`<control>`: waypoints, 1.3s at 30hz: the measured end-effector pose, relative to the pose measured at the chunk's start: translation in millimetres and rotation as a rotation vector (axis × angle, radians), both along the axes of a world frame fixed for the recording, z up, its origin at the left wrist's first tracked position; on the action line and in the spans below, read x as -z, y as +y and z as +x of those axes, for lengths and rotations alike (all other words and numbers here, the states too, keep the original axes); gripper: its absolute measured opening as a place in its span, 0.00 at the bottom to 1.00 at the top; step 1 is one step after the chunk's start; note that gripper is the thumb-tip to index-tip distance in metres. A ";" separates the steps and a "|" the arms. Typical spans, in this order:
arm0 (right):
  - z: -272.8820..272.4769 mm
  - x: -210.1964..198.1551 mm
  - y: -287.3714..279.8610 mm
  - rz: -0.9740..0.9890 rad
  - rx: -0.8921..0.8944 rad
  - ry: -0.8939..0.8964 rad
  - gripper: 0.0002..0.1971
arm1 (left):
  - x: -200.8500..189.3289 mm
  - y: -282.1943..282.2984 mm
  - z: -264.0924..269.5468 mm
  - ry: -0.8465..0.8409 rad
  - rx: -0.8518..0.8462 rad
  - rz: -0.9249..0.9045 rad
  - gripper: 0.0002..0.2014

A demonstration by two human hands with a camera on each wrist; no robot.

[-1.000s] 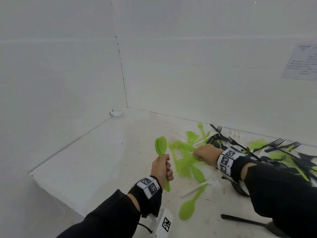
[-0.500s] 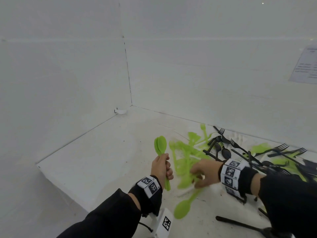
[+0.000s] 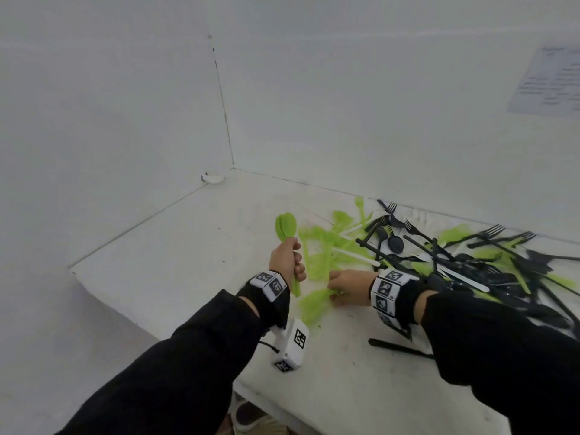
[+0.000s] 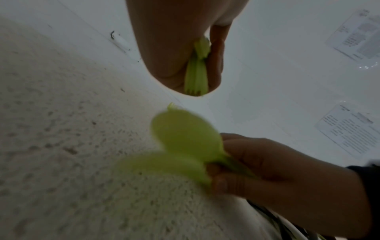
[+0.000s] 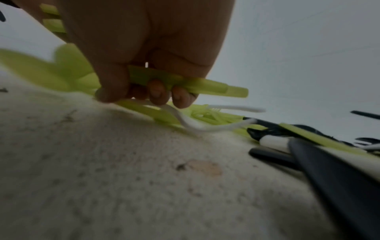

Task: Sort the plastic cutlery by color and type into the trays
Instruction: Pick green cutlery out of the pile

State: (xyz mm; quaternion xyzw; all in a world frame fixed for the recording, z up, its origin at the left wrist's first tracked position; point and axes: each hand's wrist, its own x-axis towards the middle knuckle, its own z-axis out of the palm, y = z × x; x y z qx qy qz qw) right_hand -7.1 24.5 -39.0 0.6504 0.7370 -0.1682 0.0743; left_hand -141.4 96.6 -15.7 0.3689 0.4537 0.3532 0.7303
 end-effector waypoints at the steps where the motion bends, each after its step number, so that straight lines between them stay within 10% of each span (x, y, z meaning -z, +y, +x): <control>1: 0.7 -0.9 -2.4 0.038 0.039 -0.002 0.16 | -1.4 -1.0 0.4 -0.002 -0.007 0.003 0.11; 9: 28.3 -8.8 2.2 0.274 0.586 0.128 0.09 | -0.4 -11.7 -0.9 -0.051 -0.118 0.003 0.05; 14: 7.7 -29.2 5.7 0.319 0.912 1.081 0.11 | 4.3 -28.6 6.5 -0.033 -0.011 0.009 0.11; 16: -8.2 -33.2 5.5 0.287 0.936 1.203 0.09 | 6.2 -34.7 11.8 -0.037 0.009 0.026 0.13; 39: -54.7 -15.8 6.9 0.402 0.893 0.976 0.05 | 21.4 -31.0 11.1 -0.107 0.084 0.012 0.13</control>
